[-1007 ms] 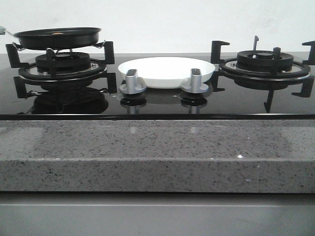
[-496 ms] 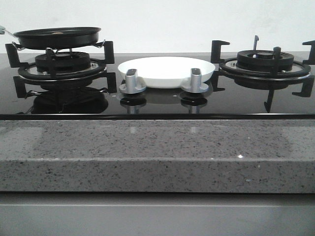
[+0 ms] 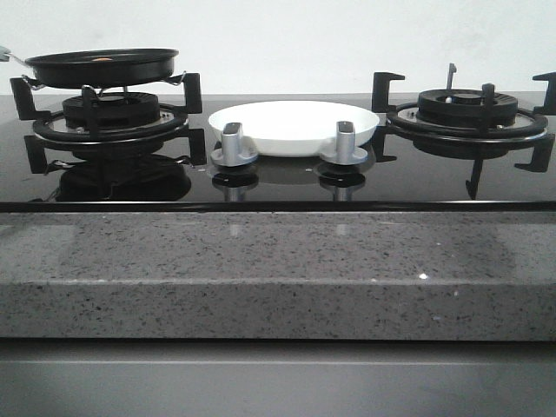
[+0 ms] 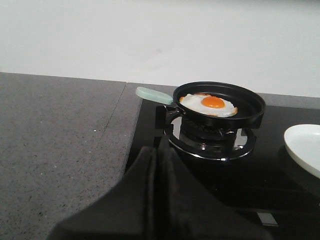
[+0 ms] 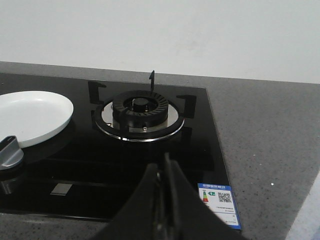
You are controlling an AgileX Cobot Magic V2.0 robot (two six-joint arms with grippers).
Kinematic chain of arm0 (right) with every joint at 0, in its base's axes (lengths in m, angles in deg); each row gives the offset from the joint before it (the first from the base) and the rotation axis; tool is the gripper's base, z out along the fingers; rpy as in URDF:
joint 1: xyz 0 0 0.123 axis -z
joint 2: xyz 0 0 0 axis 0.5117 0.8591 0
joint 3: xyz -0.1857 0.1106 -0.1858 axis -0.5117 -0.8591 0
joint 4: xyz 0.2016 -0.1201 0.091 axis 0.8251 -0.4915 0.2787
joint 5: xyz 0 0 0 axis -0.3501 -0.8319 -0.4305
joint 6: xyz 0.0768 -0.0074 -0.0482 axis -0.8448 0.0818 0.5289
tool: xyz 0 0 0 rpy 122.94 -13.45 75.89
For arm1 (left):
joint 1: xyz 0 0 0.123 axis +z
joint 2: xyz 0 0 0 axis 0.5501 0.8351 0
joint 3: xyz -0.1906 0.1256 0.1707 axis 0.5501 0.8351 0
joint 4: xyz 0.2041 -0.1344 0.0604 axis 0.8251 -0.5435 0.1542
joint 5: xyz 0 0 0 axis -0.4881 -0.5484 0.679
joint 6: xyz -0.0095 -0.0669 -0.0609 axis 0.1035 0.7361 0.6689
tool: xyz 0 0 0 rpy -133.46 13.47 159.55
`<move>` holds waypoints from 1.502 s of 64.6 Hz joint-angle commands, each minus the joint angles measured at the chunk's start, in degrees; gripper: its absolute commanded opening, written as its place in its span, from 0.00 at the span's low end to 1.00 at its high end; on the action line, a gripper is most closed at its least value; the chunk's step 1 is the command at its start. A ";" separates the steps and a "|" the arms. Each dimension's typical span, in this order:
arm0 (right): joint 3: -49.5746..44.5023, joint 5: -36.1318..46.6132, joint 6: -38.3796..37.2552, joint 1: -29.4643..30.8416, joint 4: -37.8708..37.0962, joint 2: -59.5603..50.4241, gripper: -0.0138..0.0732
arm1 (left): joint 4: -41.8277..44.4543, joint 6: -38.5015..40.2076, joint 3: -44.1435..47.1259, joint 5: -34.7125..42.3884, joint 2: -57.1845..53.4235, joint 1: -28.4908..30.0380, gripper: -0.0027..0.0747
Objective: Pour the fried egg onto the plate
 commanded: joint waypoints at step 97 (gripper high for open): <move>32.36 -5.58 0.50 -10.13 6.53 53.44 0.67 | -0.22 0.57 -3.00 4.39 3.26 0.02 0.93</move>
